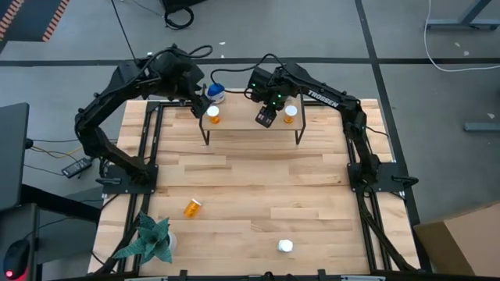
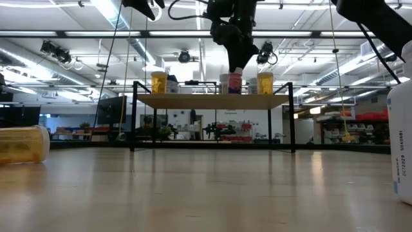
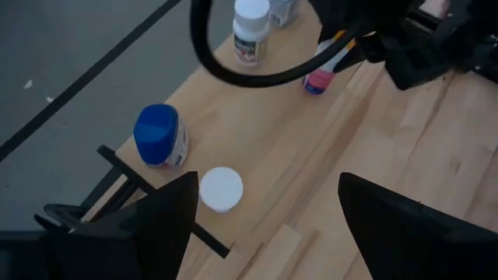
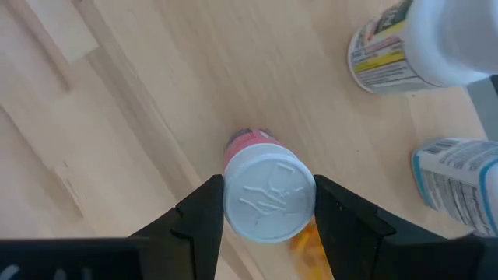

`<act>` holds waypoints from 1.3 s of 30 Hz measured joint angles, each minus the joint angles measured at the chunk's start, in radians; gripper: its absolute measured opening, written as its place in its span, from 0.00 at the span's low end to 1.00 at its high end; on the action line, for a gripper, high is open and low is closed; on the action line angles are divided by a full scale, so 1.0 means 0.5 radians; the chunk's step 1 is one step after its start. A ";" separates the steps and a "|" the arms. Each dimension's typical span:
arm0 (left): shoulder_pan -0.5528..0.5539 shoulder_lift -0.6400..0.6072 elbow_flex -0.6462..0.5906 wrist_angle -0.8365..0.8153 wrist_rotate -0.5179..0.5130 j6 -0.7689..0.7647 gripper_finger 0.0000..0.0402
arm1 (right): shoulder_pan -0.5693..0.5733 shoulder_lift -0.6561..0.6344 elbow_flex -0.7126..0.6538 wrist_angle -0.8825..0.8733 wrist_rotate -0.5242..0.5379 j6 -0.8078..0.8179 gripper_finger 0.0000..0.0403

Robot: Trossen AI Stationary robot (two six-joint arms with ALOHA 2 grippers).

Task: Pick and place medicine bottles onto shelf by color
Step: Put the pink pill bottle on the shelf

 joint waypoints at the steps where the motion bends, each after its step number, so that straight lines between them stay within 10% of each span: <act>1: -0.002 0.000 0.000 -0.017 0.000 -0.001 0.78 | 0.005 0.000 0.000 0.010 0.000 0.004 0.45; 39: -0.005 0.000 0.000 -0.041 0.001 -0.055 0.78 | -0.028 0.008 -0.007 0.025 0.012 0.136 0.54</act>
